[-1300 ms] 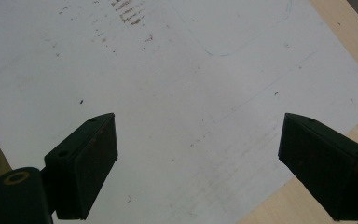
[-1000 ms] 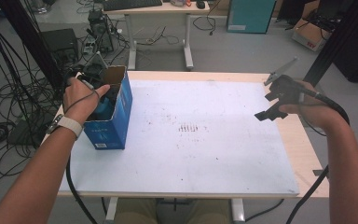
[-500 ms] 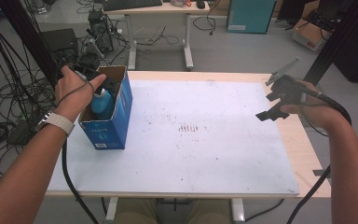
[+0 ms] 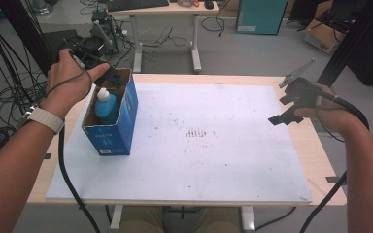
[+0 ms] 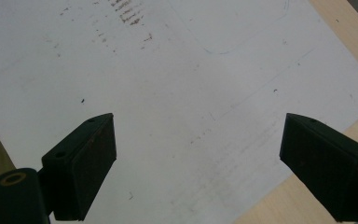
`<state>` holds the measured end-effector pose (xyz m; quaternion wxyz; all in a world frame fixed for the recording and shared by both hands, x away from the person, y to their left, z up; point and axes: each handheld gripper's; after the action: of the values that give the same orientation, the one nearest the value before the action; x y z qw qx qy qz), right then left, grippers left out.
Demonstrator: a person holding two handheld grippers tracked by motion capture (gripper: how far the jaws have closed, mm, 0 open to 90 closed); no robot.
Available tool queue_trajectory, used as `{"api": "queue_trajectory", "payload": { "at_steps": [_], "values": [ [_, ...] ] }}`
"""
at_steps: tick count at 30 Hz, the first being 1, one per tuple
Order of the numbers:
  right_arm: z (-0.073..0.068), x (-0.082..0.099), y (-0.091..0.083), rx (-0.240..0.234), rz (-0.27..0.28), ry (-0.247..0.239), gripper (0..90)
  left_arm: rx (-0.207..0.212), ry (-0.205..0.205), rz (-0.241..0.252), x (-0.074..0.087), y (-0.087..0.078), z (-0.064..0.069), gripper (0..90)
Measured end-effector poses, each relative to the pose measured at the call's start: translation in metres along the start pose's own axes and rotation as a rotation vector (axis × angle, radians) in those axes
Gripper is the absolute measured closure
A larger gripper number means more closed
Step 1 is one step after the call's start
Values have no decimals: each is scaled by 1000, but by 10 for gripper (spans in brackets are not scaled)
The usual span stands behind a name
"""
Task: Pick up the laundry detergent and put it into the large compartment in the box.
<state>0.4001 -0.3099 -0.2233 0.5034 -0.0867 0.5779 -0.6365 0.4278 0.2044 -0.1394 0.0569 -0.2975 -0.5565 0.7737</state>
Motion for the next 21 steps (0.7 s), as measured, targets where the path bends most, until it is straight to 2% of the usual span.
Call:
{"api": "queue_trajectory", "payload": {
  "at_steps": [7,11,16,18,21],
  "values": [
    [0,-1,1,-1,4,-2,106,42,105,-22,-13,-14,19,39],
    [0,0,1,0,5,2,106,64,171,-61,-19,-13,28,40],
    [1,1,0,3,5,4,106,91,236,-87,-26,-10,37,40],
    [2,2,-1,3,3,6,106,100,246,-92,-30,-8,40,41],
    [2,2,0,-1,2,7,106,109,290,-113,-35,-6,46,39]
  ]
}}
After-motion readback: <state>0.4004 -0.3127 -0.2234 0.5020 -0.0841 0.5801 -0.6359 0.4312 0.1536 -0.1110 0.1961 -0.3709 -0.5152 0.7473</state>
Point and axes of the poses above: each handheld gripper's, and its own axes: y roughly forward along the jaws, x roughly out of its underside, z roughly to its right, and after that the axes turned 15 degrees about x, right-handed
